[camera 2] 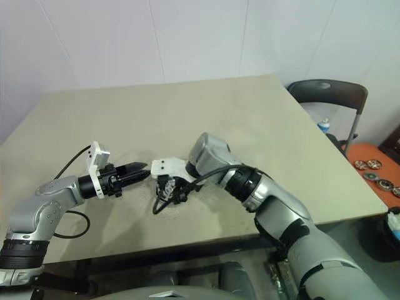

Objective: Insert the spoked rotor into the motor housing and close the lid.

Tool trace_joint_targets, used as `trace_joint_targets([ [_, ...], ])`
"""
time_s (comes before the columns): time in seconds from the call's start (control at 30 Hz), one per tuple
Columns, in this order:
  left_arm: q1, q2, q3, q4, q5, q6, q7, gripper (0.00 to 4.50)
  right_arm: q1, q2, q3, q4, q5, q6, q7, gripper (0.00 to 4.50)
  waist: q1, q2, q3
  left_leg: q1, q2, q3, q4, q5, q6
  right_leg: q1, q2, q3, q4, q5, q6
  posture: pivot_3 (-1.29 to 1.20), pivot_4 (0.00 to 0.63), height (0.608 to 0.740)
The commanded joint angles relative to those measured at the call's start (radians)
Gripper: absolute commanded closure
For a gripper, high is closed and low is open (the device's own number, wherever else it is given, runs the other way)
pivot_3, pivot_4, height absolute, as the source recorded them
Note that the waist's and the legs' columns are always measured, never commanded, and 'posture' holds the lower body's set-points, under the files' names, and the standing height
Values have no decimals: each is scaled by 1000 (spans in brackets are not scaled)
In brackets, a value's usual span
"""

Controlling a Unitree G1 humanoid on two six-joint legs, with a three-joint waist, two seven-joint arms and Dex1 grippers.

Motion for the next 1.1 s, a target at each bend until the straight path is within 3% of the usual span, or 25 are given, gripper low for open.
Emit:
trace_joint_targets([
  [0.03,3,3,26,-40,-13,-8,10,2409,-16,-40,7,0,-33,-110,-60,4425,1,0,0,0,1,0,0,0,-1,0,1,0,0,0,0,0,0,740],
  [0.1,6,4,27,-44,-15,-8,12,2409,-4,-49,0,-6,-23,-157,-69,4425,1,0,0,0,1,0,0,1,-2,0,2,-1,0,1,-1,0,0,740],
  [0.27,-7,7,25,-31,-13,-9,11,2409,-10,-49,1,6,-20,-148,-88,2856,-2,0,0,0,2,0,0,2,-3,0,4,-1,0,2,-1,0,0,740],
  [0.37,-17,8,23,-23,-12,-8,8,2409,-28,-51,-5,-13,0,-114,-65,2856,-1,0,0,0,3,-1,0,2,-3,0,4,-1,0,2,-2,0,0,740],
  [0.5,-28,8,17,-15,-10,-9,4,2409,-31,-121,-76,-172,123,-167,66,2856,4,0,0,-1,3,-1,0,2,-3,-1,3,-1,-1,2,-2,0,0,740],
  [0.67,-23,10,19,-16,-12,-10,-1,2409,-6,-217,-116,-265,179,-255,116,2856,2,0,0,-2,3,-1,-3,2,-3,-1,3,-1,-3,2,-1,0,0,740],
  [0.7,-22,12,19,-14,-10,-11,-4,2409,7,-224,-126,-263,181,-313,106,2856,2,0,0,-2,3,-1,-3,2,-3,-1,3,-1,-3,2,-1,0,0,740],
  [0.8,-22,14,20,-7,-7,-12,-8,2409,46,-271,-59,-131,-24,-817,-104,2856,1,0,0,-1,3,0,-3,2,-3,-2,3,-1,-3,2,-1,0,0,740],
  [0.87,-27,13,20,-5,-6,-12,-8,2409,44,-280,-20,-24,-127,-1029,-203,2856,1,0,0,-1,3,1,-3,2,-3,-1,3,-1,-3,2,-1,0,0,740],
  [1.1,-28,9,15,-8,-5,-10,-3,2409,54,-245,-32,72,-146,-1220,-196,2856,-1,0,0,-1,3,0,-3,2,-3,-1,4,-1,-3,2,-1,0,0,740],
])
